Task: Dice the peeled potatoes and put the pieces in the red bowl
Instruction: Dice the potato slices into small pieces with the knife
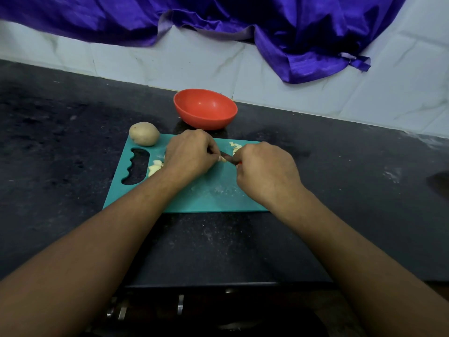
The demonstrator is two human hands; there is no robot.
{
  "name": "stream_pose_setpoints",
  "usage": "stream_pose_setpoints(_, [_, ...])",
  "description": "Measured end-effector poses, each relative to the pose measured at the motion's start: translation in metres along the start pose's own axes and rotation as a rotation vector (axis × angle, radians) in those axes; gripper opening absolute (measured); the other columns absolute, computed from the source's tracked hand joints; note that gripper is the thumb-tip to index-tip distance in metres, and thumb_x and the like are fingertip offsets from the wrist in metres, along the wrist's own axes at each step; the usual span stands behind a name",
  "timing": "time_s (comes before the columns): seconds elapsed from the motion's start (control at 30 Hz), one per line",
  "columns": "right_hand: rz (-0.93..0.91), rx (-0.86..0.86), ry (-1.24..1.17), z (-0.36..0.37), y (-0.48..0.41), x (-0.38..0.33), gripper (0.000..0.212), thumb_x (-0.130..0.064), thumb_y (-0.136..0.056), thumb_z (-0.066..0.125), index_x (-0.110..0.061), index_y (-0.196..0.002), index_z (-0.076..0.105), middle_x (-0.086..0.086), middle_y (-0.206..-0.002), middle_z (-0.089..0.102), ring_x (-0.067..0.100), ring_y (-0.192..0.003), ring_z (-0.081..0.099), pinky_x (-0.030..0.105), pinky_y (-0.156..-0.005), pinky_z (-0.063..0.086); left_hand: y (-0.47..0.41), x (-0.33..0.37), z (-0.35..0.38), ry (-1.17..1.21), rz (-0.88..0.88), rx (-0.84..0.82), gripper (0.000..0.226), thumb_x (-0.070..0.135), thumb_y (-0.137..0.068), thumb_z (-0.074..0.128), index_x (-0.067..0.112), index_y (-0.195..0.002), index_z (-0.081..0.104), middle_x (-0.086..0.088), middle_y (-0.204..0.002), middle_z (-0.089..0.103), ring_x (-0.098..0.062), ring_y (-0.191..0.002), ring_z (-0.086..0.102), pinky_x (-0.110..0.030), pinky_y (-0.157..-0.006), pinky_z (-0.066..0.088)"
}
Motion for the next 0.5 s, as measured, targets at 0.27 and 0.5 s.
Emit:
stream_pose_setpoints(0.27, [-0.053,-0.011,0.09,0.004,0.019,0.004,0.032,-0.022,-0.1,0.052,-0.027,-0.129,0.064,0.0,-0.094,0.059,0.02,-0.074,0.045,0.034,-0.06,0.036,0.002,0.004,-0.001,-0.033,0.007,0.018,0.01,0.042,-0.085,0.08,0.032,-0.085,0.08,0.015,-0.078,0.071,-0.012,-0.079,0.065,-0.032,-0.062,0.049])
stream_pose_setpoints(0.5, [-0.09,-0.067,0.085,-0.005,0.029,0.027,0.03,-0.023,-0.098,0.052,-0.031,-0.122,0.068,-0.002,-0.088,0.055,0.024,-0.08,0.054,0.034,-0.062,0.041,0.005,0.005,-0.003,-0.032,0.028,0.032,0.01,0.042,-0.087,0.078,0.031,-0.087,0.08,0.016,-0.078,0.07,-0.012,-0.08,0.066,-0.034,-0.066,0.053])
Point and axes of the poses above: each hand's wrist, its own y-axis away from the middle knuckle, its own z-axis out of the palm, x = y × z, the point moved 1 cm from there along -y, towards the middle knuckle
